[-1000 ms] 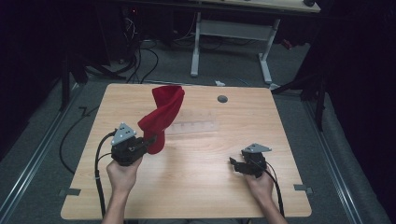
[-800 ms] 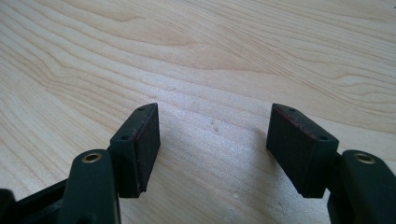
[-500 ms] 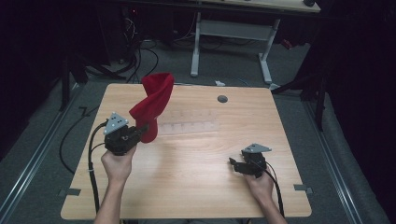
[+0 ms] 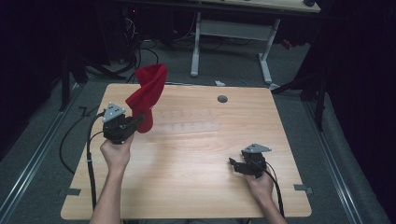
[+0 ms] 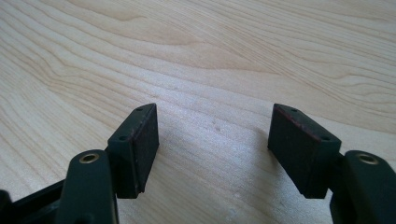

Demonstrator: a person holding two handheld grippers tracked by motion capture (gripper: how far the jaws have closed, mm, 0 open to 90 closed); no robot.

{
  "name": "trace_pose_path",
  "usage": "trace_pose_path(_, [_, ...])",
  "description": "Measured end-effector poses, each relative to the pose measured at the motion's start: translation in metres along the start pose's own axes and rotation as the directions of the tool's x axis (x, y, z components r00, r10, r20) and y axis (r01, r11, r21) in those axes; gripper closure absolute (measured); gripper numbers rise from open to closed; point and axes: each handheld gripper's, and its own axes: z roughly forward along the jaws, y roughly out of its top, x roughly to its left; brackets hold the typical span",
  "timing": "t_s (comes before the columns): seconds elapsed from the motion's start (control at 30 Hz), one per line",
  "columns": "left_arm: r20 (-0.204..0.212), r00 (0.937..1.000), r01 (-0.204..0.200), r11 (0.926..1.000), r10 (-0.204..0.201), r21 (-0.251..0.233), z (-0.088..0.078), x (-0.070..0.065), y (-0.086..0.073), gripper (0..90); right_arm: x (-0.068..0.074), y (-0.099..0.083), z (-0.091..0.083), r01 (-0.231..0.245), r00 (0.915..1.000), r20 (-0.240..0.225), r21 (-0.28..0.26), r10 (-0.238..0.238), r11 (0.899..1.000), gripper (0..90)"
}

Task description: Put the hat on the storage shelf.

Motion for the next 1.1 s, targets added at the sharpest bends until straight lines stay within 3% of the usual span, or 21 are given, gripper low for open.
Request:
trace_pose_path(0.47, [-0.02, 0.9994, 0.029, 0.9996, -0.029, -0.009, 0.023, 0.014, -0.008, 84.6, 0.001, 0.0, 0.0, -0.003, 1.0, 0.0, 0.001, 0.003, 1.0, 33.6])
trace_pose_path(0.93, [-0.039, 0.9992, -0.009, 0.9999, 0.009, -0.005, 0.034, 0.02, -0.018, 84.5, 0.001, -0.001, -0.001, 0.001, 1.0, -0.001, 0.0, -0.001, 1.0, 33.4])
trace_pose_path(1.1, [-0.047, 0.9983, -0.033, 0.9992, 0.034, 0.023, 0.034, 0.02, -0.024, 84.4, 0.001, -0.001, -0.001, 0.001, 1.0, -0.001, 0.0, -0.001, 1.0, 33.3])
